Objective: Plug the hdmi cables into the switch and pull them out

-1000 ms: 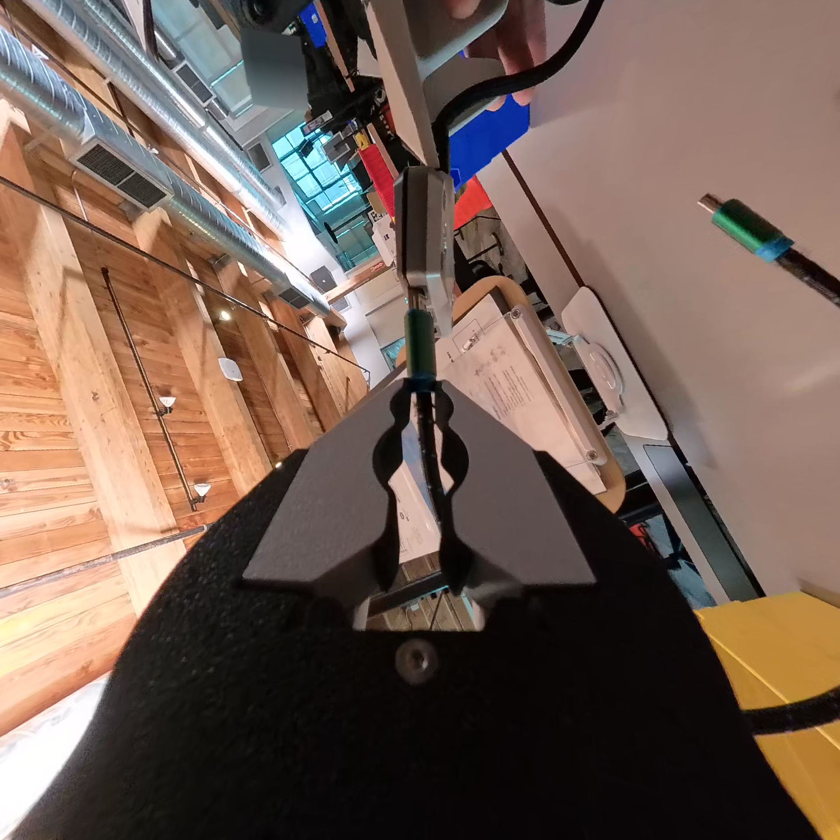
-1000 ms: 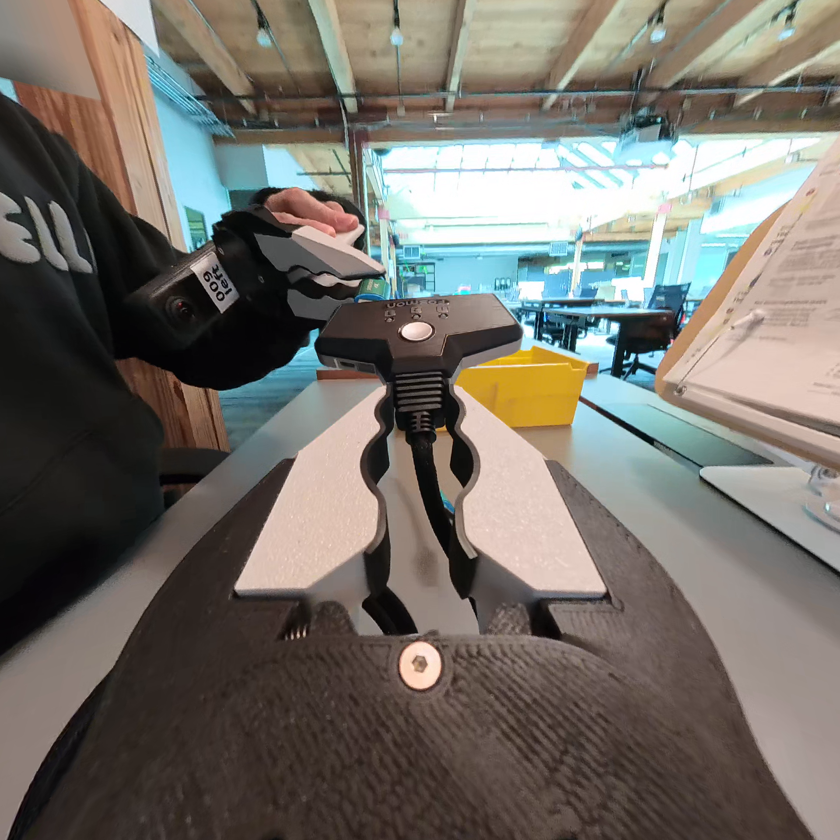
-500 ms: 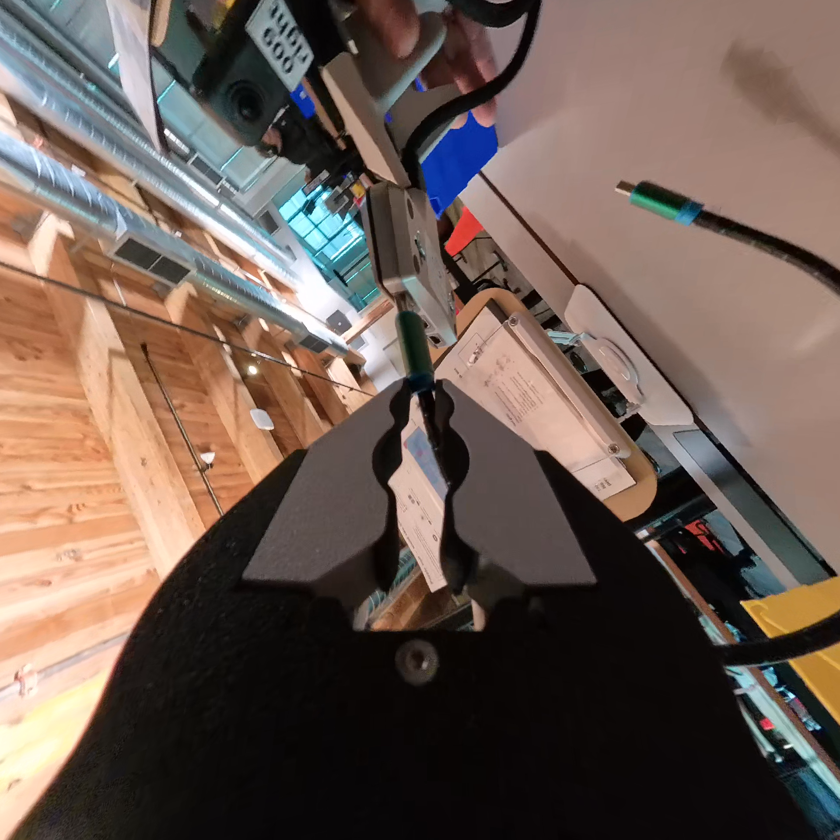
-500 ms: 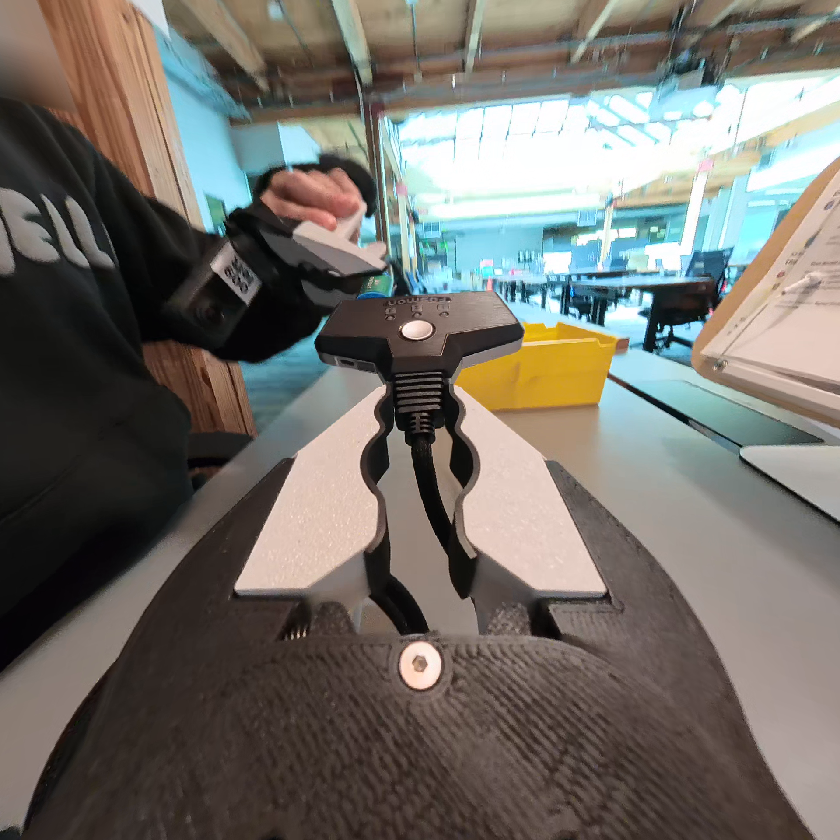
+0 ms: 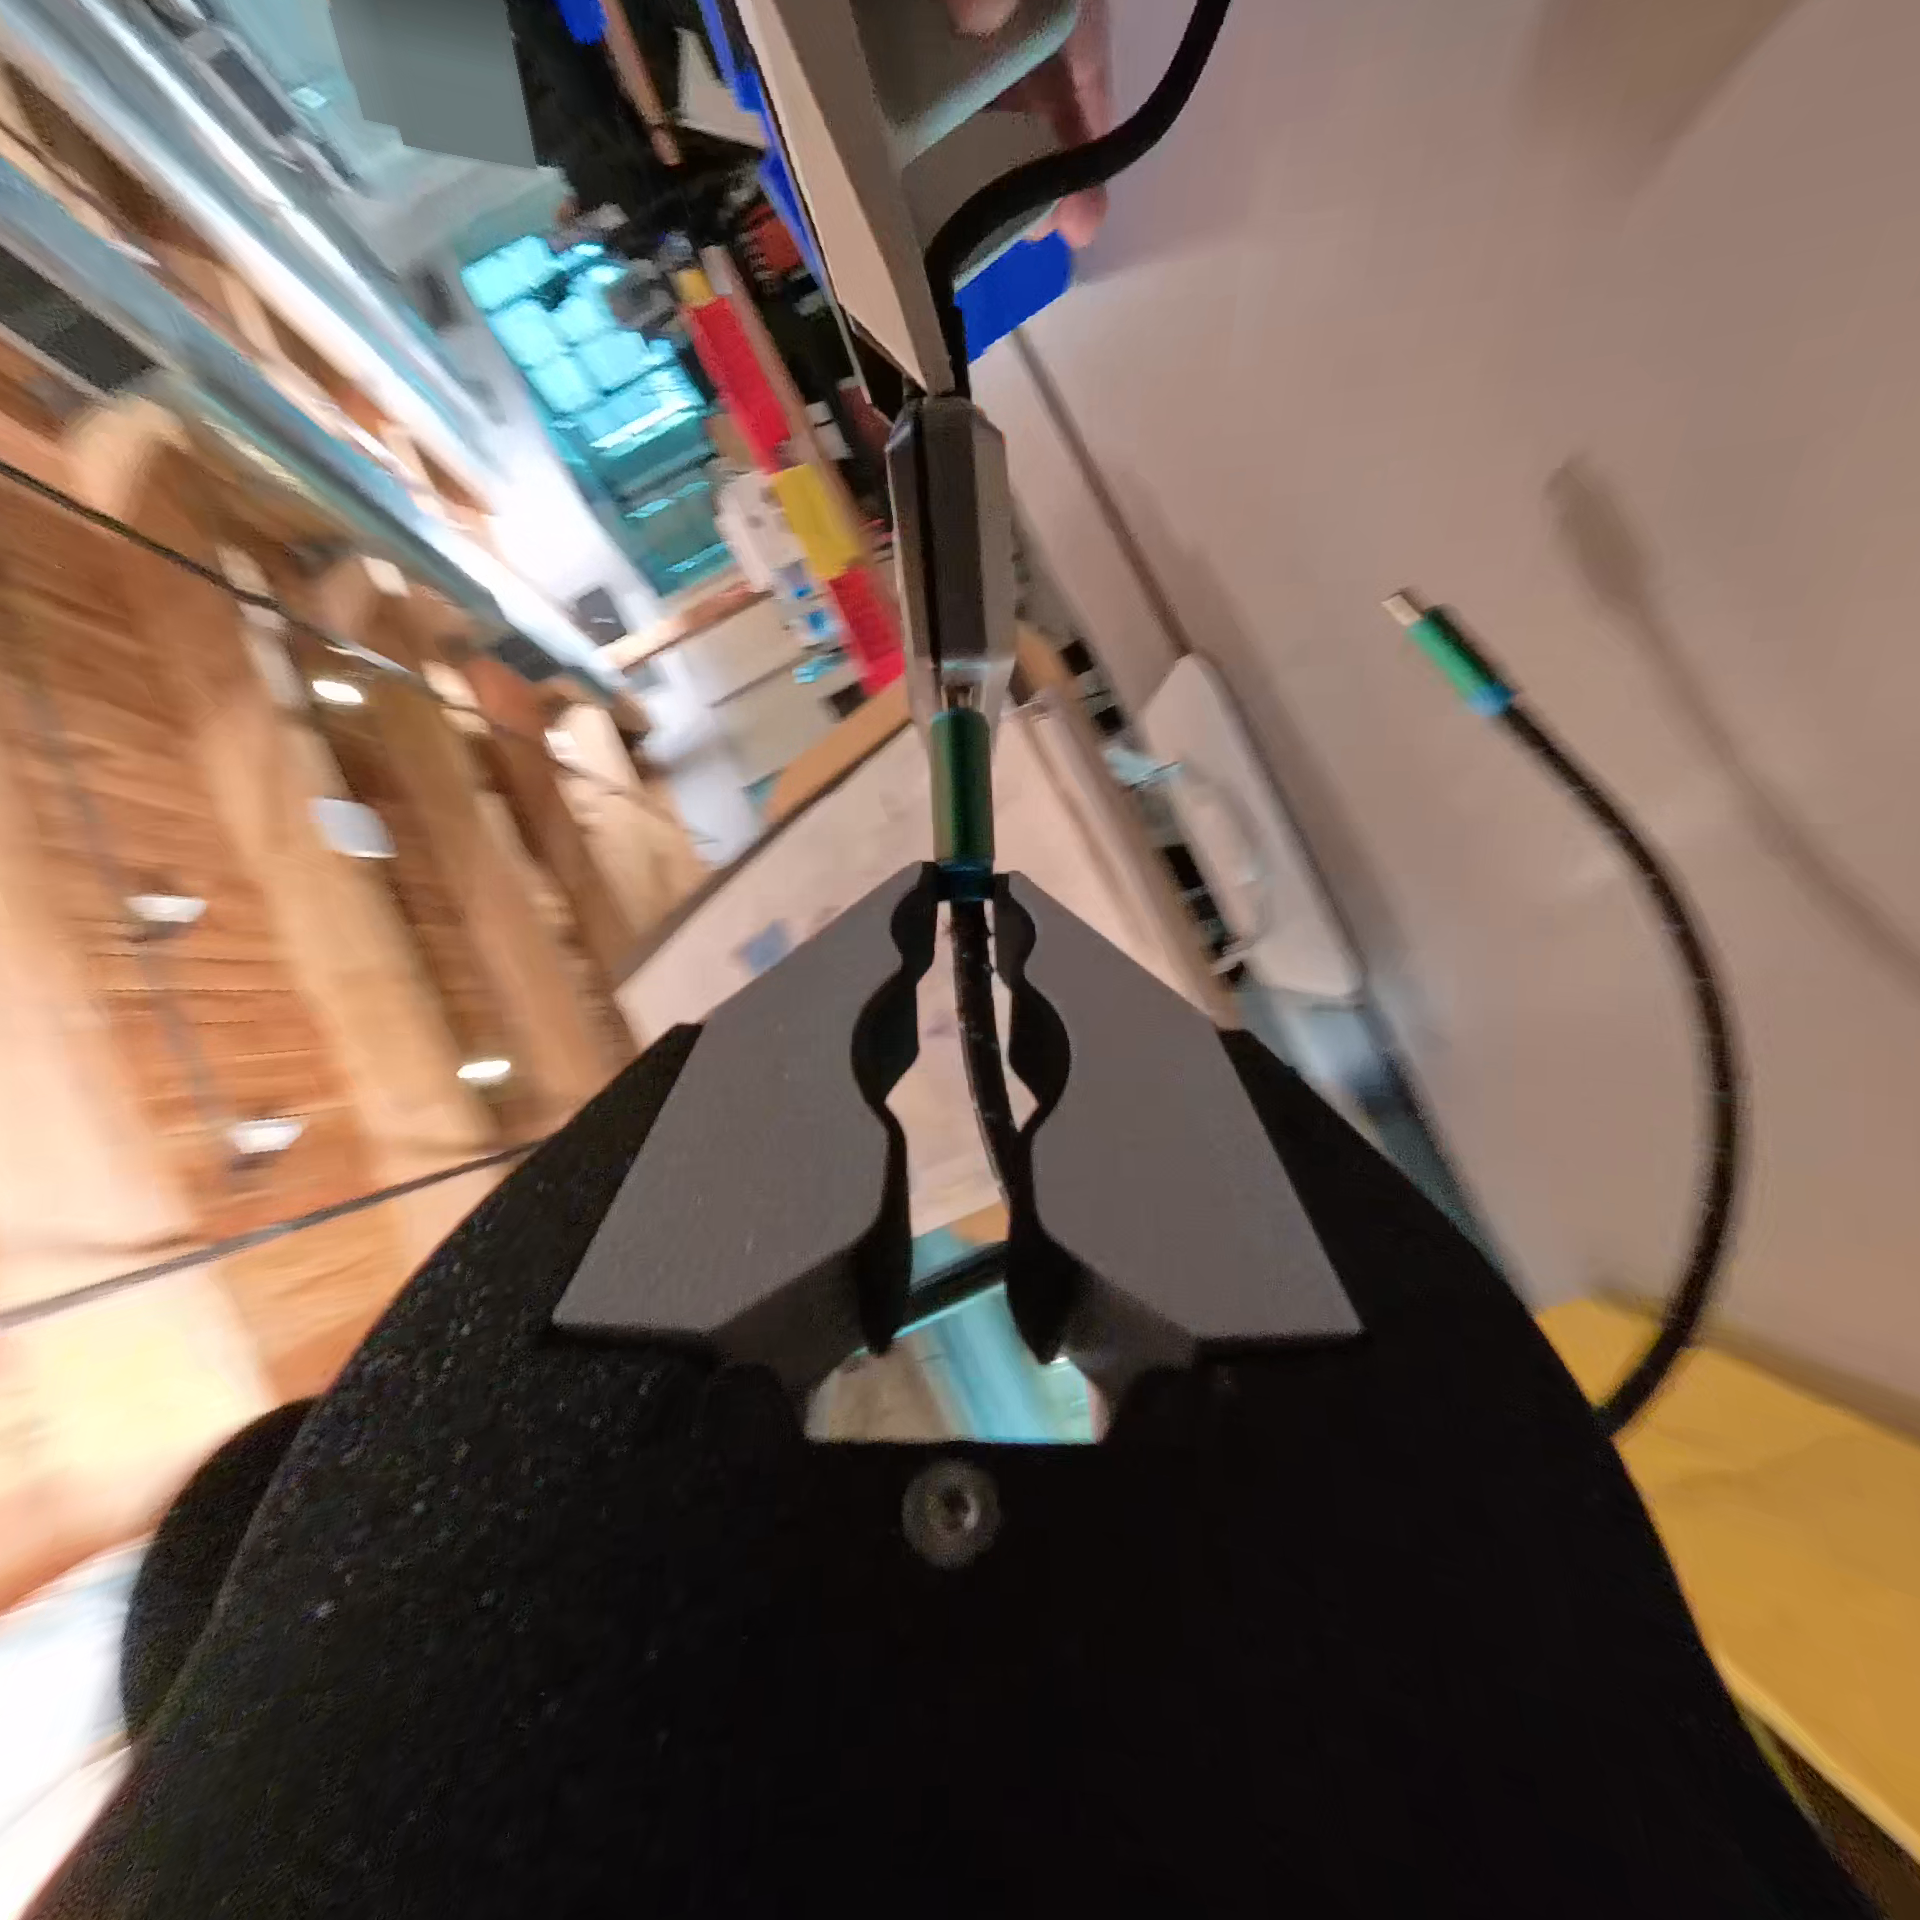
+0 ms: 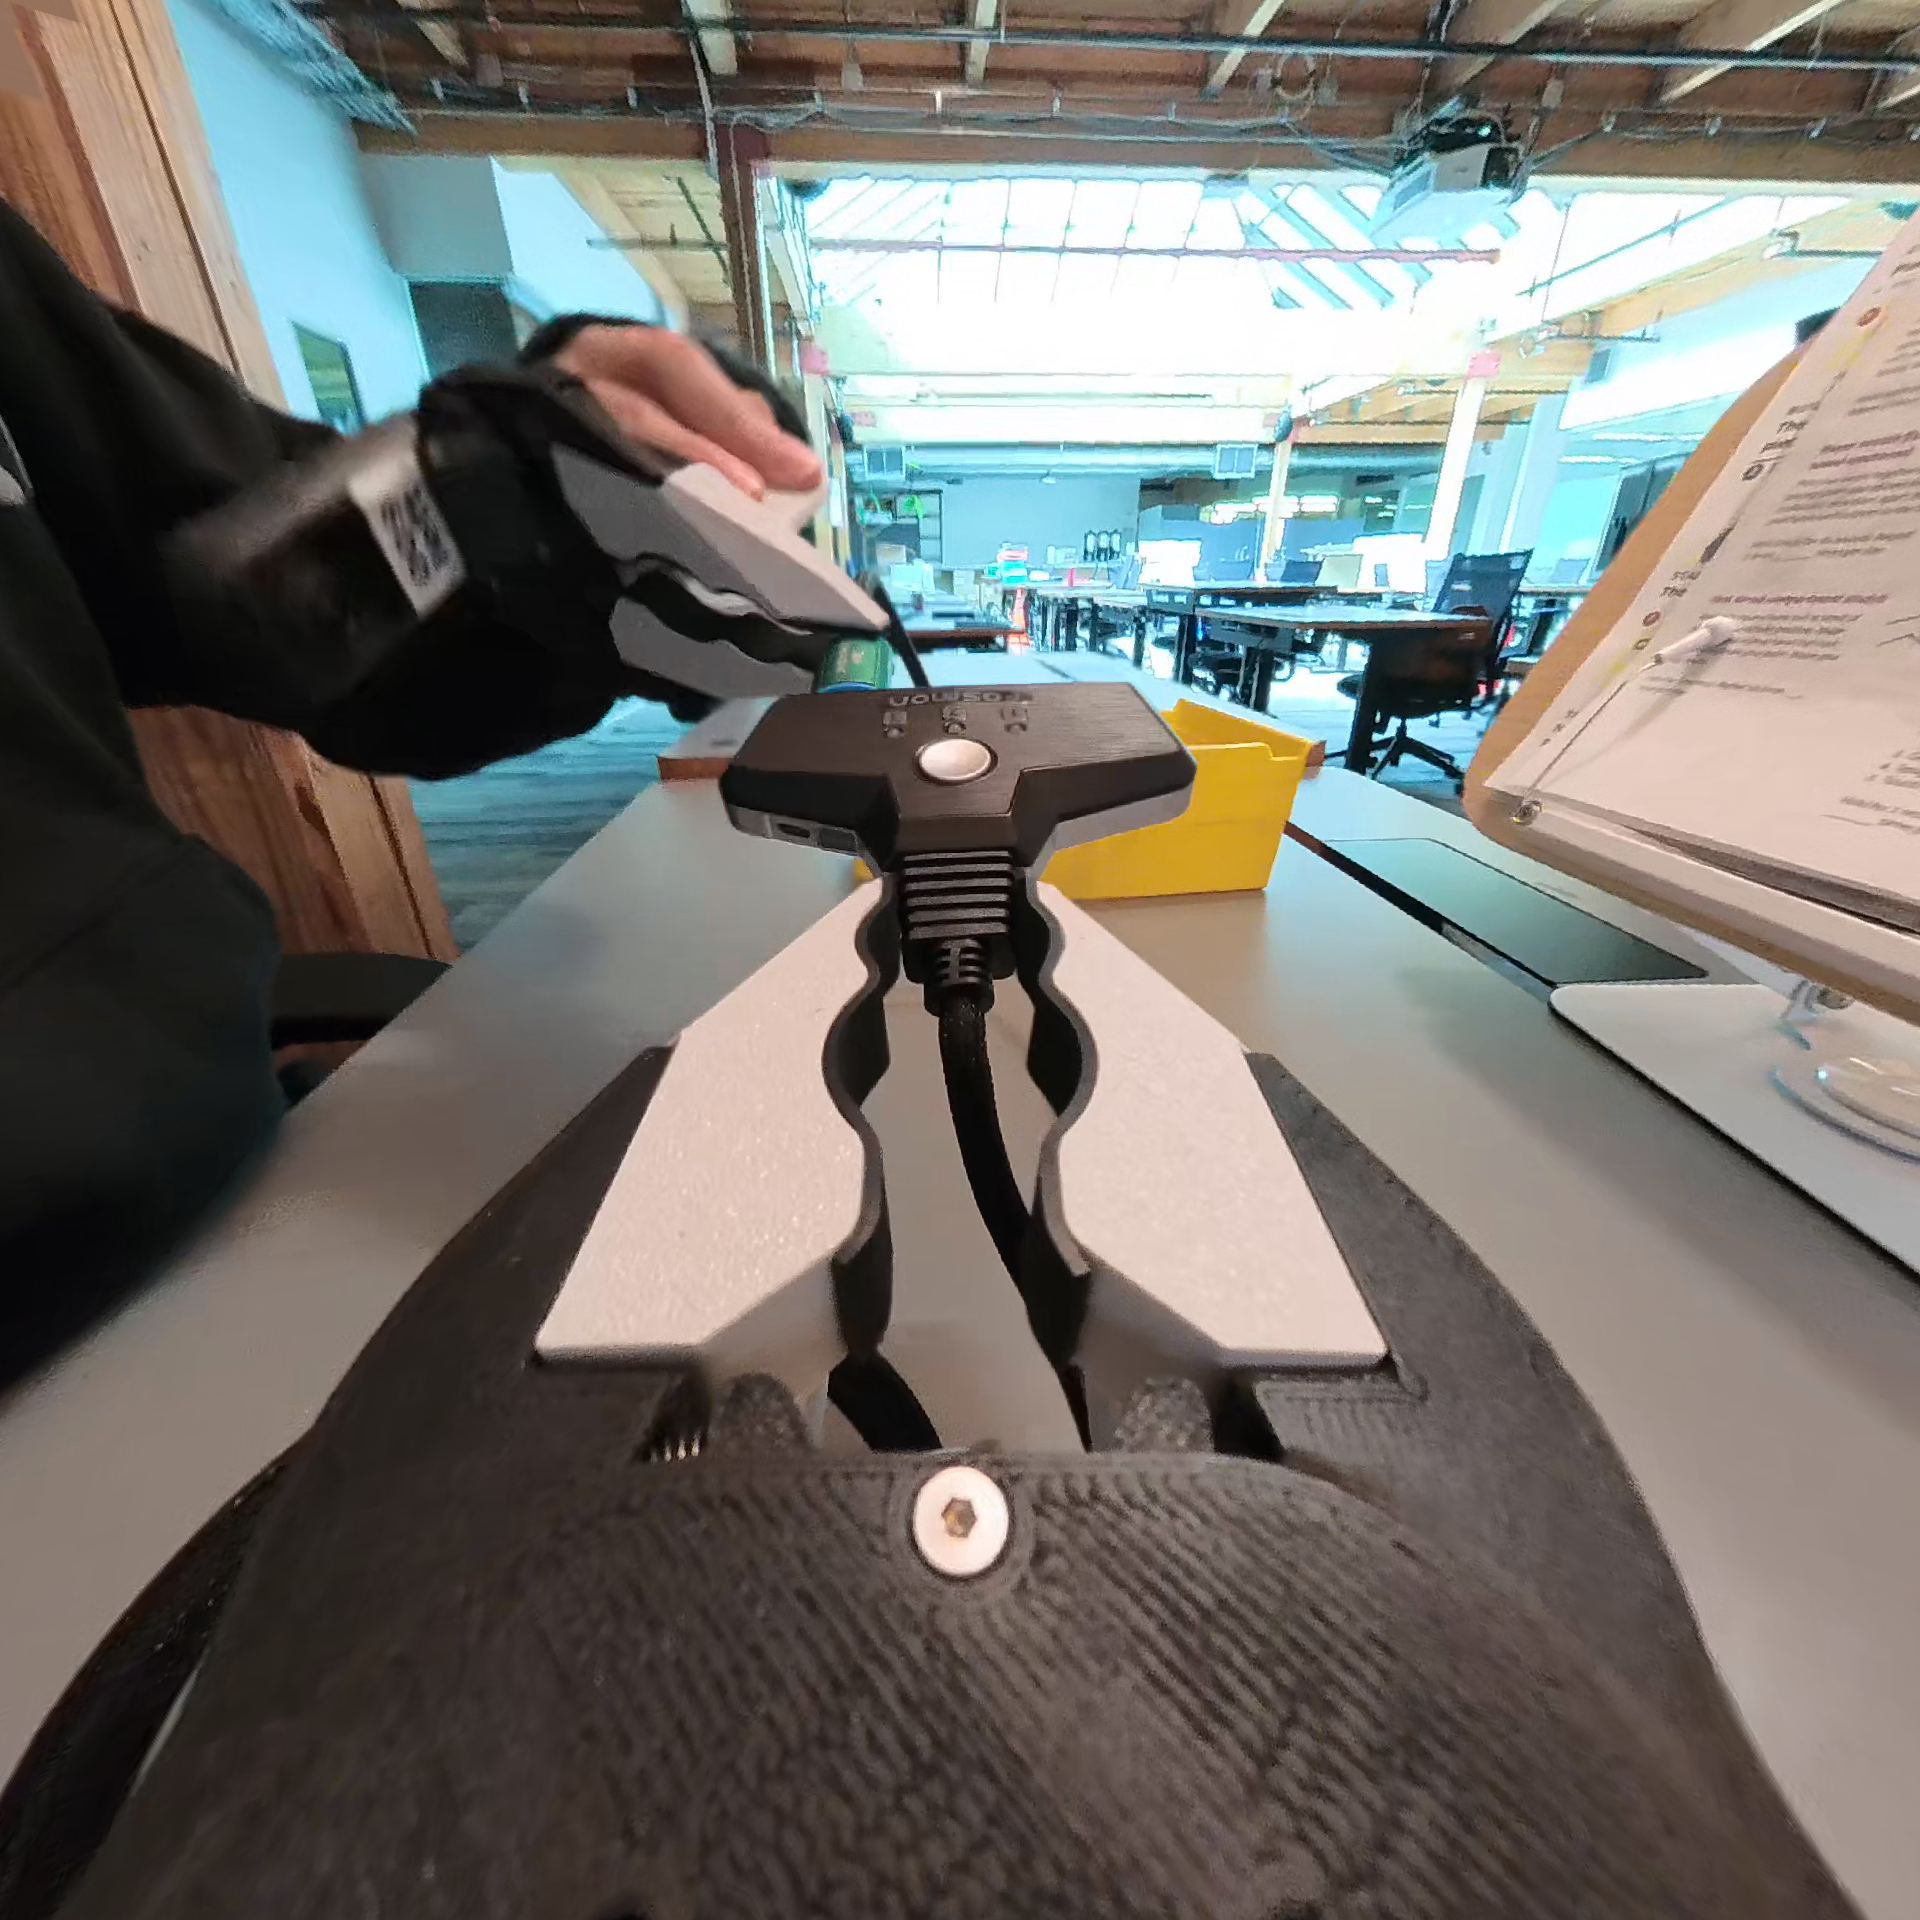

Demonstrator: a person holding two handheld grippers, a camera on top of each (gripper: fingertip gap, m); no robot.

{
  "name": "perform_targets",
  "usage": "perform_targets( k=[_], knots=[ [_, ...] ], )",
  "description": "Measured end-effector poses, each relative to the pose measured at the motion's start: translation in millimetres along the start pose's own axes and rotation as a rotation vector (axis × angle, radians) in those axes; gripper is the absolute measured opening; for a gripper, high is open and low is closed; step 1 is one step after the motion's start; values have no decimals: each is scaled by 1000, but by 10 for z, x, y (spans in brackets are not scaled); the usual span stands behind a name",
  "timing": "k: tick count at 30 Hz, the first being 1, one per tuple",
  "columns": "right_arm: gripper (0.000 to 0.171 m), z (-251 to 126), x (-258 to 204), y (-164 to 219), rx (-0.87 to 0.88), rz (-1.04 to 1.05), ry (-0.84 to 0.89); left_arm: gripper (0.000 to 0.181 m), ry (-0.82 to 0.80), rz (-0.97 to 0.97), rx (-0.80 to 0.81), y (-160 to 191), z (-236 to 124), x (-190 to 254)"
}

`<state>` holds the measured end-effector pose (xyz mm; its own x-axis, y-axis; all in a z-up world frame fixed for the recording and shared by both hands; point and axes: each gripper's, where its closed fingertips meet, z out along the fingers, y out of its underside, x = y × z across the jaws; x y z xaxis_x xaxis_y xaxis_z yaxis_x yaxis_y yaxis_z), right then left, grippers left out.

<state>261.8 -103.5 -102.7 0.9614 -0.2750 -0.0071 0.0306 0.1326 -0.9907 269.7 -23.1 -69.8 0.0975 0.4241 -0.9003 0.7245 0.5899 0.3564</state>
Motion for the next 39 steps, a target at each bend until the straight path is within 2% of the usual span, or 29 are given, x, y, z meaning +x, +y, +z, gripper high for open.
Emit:
perform_targets(
  k=[2,4,8,11,15,18,19,26,31,34,36,39],
  knots=[
    [20,10,-28,14,-16,-39,-4,10,111,-203,60,-8,-18,68],
    [20,8,-63,24,-26,-63,-18,34,249,-491,117,-25,-74,78],
    [20,-16,-117,-23,10,-82,-50,32,556,-1037,341,-125,-298,-41],
    [20,-53,-117,-72,52,-80,-56,30,667,-1232,430,-54,-365,-85],
    [20,-65,-132,-114,75,-89,-60,5,676,-1312,494,-96,-318,-54],
    [20,-68,-128,-116,78,-85,-59,6,673,-1317,500,-145,-276,-30],
    [20,-60,-133,-111,75,-84,-62,12,672,-1318,512,-174,-267,-38],
    [20,-30,-139,-69,48,-96,-56,8,679,-1319,539,-208,-242,-18],
    [20,20,-139,-103,89,-90,-47,7,688,-1209,471,-183,-250,51],
    [20,56,-147,-91,72,-102,-42,7,747,-1085,362,-179,-214,280],
    [20,46,-146,-87,59,-119,-36,7,729,-1113,371,-192,-191,324],
    [21,37,-133,-129,89,-130,-20,7,654,-1270,475,-154,-209,180]
  ],
)
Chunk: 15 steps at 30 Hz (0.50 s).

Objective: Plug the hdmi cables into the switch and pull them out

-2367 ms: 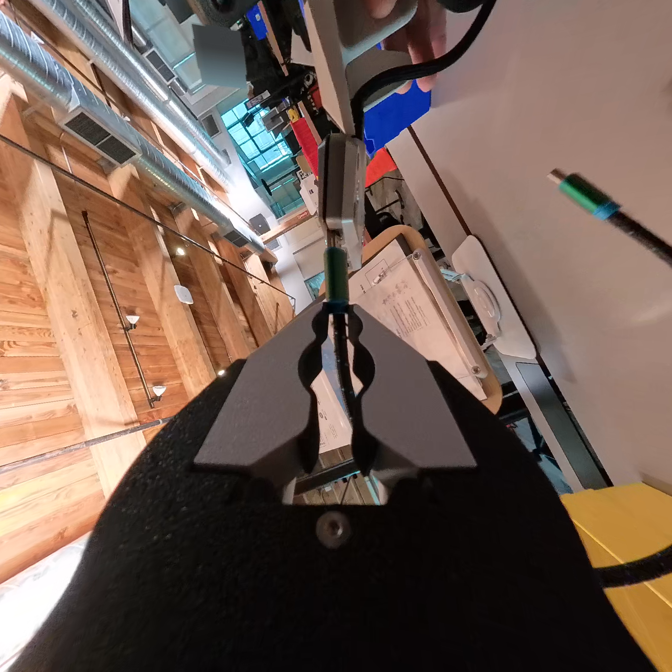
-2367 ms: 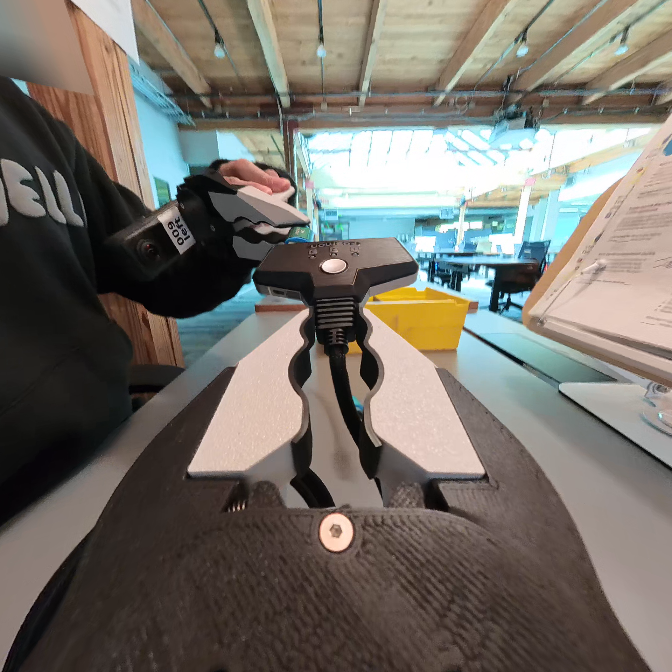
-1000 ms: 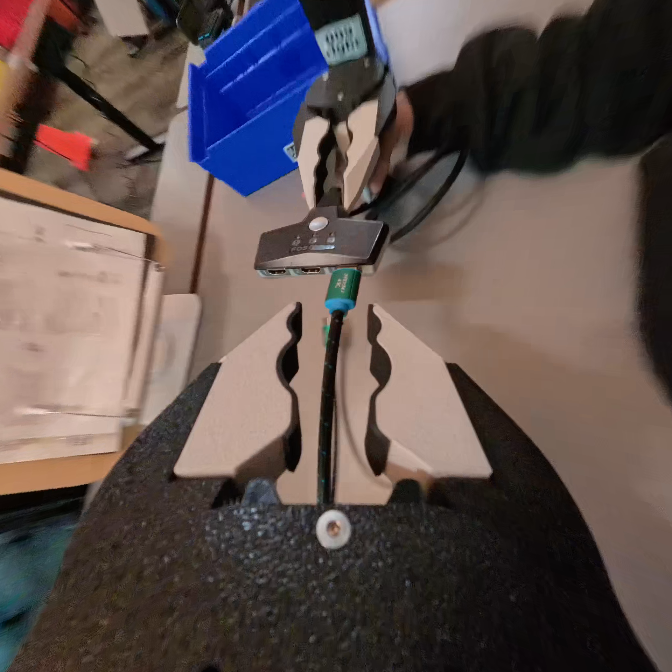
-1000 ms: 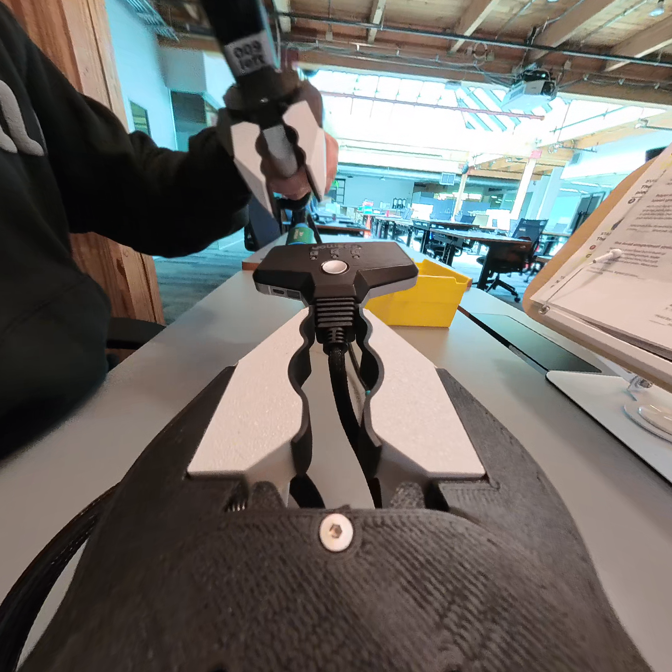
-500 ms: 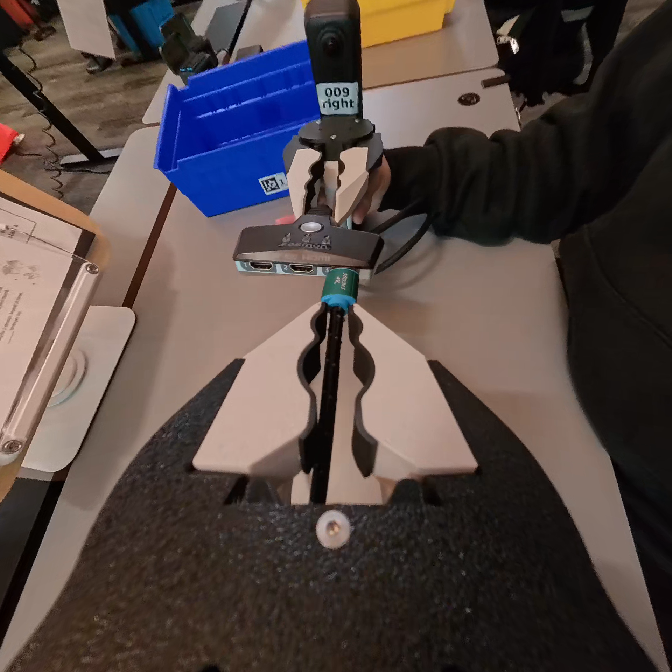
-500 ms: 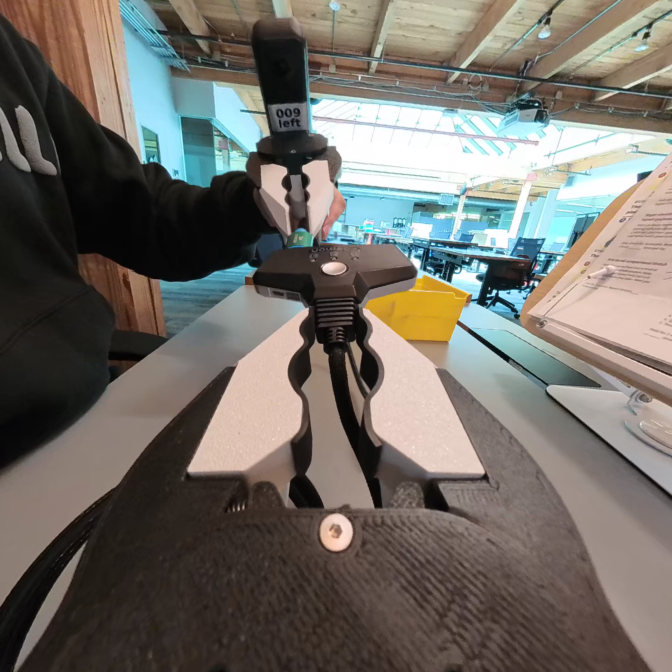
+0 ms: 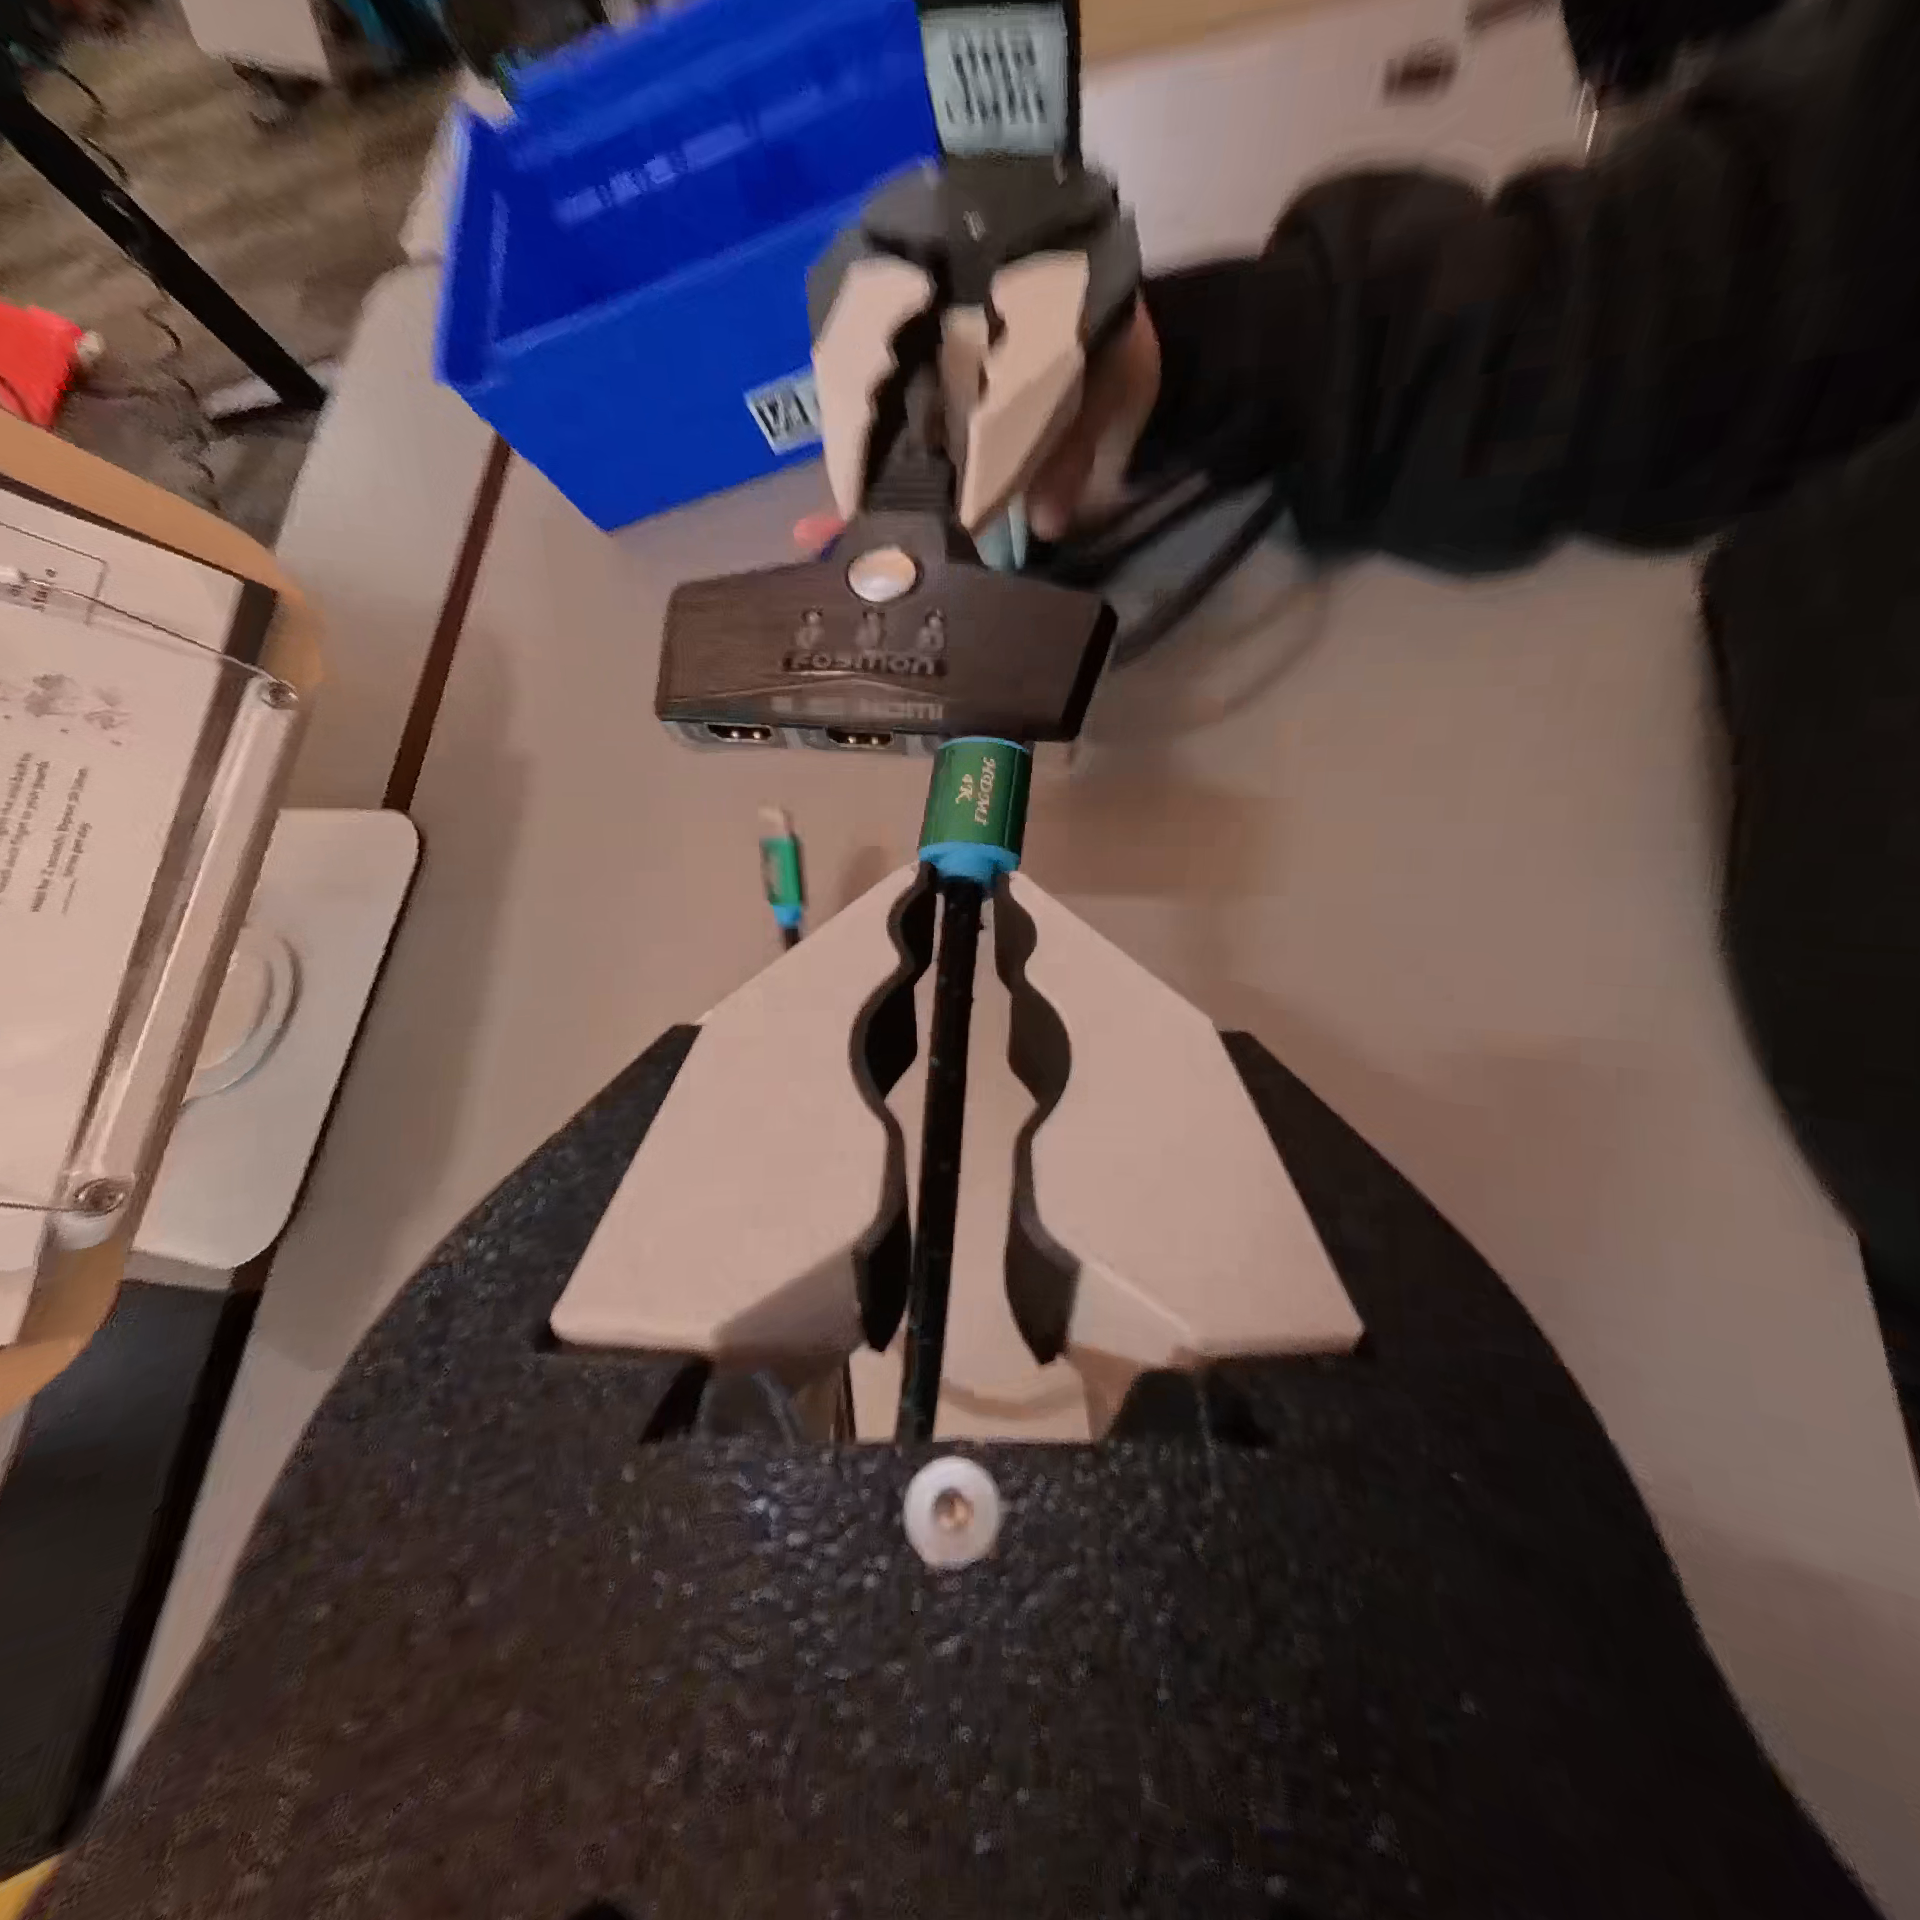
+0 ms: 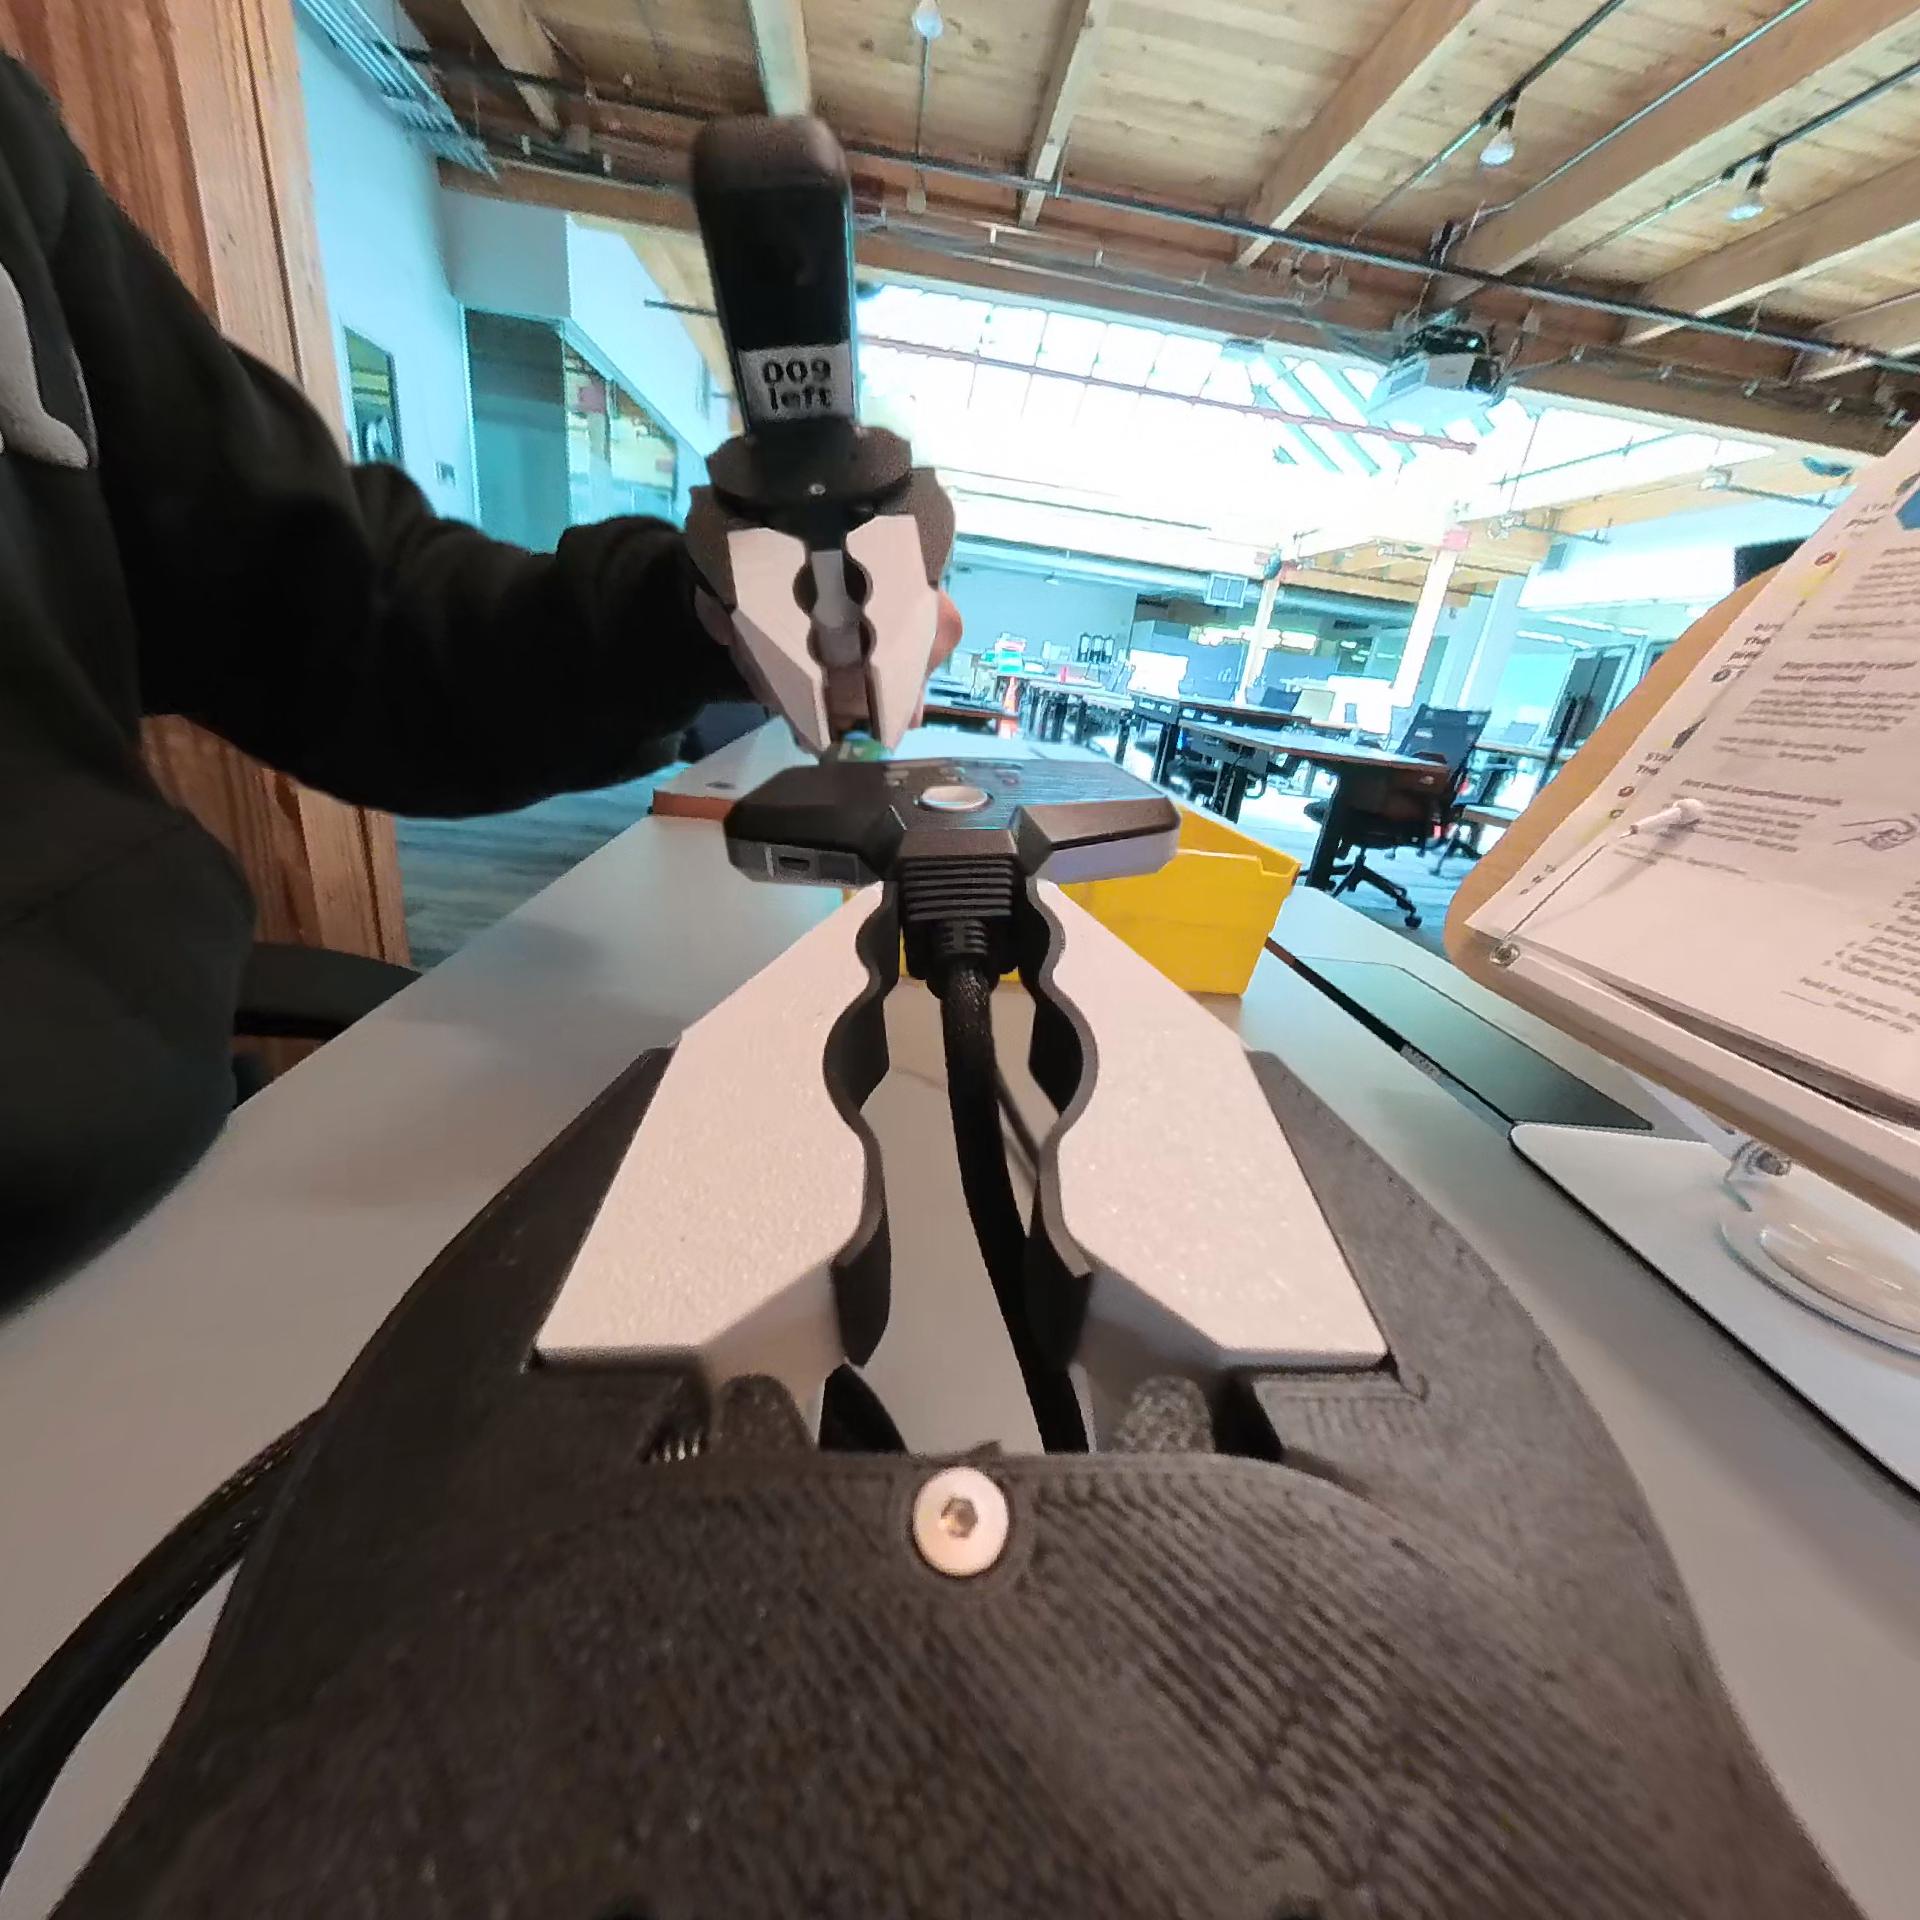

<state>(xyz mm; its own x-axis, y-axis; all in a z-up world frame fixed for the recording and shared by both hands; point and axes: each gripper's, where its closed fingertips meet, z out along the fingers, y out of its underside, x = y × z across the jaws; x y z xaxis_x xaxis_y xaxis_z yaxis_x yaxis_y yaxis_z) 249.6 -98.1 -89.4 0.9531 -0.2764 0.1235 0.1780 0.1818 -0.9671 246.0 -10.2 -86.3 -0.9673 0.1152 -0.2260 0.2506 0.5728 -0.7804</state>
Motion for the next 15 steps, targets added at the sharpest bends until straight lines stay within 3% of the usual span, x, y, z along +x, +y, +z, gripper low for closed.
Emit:
perform_targets(
  k=[7,13,15],
  knots=[
    [20,14,17,-1,74,37,-8,8,-20,-61,191,-128,-58,6],
    [20,44,-7,47,22,70,-45,9,-28,-143,259,-118,-137,17],
    [20,-5,-2,26,28,66,-46,28,-109,-147,352,-292,-459,-135]
  ],
)
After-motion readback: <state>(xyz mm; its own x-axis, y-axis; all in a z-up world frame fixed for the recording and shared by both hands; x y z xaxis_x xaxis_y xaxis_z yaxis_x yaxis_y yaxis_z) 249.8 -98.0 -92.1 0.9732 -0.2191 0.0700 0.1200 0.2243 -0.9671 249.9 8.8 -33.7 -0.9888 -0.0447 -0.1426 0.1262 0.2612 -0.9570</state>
